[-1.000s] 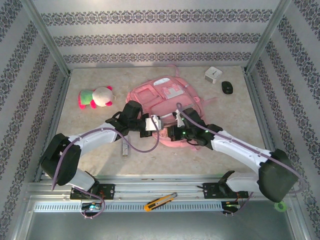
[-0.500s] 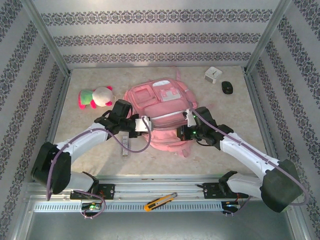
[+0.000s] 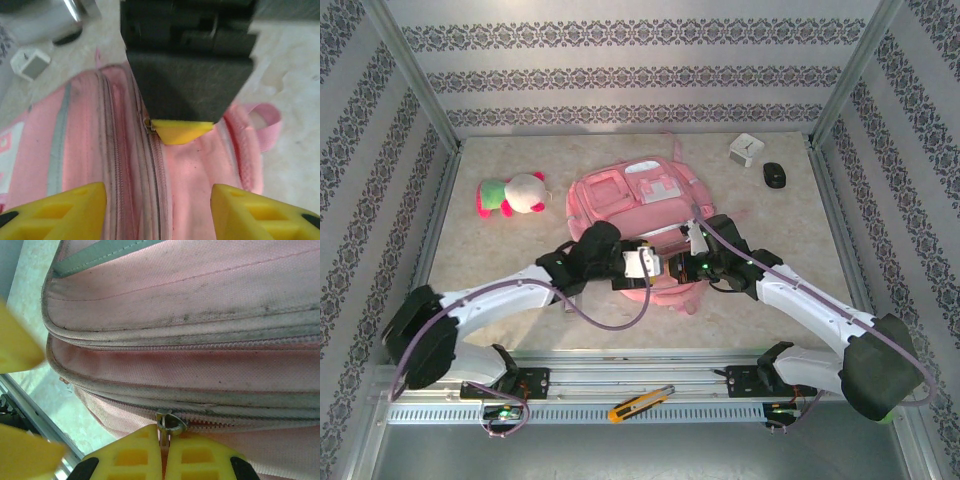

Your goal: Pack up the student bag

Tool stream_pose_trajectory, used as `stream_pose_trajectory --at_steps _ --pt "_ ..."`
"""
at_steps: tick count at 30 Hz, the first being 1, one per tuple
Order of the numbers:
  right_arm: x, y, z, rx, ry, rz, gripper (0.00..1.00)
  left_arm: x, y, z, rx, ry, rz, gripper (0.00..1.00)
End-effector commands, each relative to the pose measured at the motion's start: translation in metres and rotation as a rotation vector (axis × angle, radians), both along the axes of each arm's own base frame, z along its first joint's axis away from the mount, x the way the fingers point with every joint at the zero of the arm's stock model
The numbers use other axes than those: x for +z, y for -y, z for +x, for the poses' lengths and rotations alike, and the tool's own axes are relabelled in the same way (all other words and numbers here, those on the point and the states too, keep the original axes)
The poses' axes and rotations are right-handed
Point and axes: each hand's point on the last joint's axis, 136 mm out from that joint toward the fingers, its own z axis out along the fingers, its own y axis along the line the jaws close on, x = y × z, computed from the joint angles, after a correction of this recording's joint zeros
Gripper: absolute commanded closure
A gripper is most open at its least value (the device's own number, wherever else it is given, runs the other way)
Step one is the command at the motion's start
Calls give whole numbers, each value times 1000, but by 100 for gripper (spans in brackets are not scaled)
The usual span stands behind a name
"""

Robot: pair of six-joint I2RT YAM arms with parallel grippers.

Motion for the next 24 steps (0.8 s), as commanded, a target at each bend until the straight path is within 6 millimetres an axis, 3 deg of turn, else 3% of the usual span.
stream_pose_trajectory --at_steps 1,3,5,6,9,15,20,22,24 --pt "11 -11 2 32 39 52 100 5 8 32 134 81 -8 44" --pt "13 -11 2 37 42 56 100 -8 7 37 142 87 44 50" --pt "15 -10 2 36 46 53 100 -17 3 37 124 100 96 82" --pt "14 -8 2 31 44 48 100 -20 -1 38 126 107 113 91" --pt "8 8 7 -16 17 41 100 -19 -19 36 110 62 110 100" --pt "-3 38 17 -83 -23 47 100 -9 -71 17 38 -43 43 100" --pt "-2 17 15 -28 -26 104 100 -23 -89 -5 -35 -107 94 96" --pt "-2 11 13 -12 -21 95 100 -19 -87 -6 -31 -121 74 86" --pt "-1 8 13 -11 -15 100 100 -3 -79 -2 -13 -116 10 68"
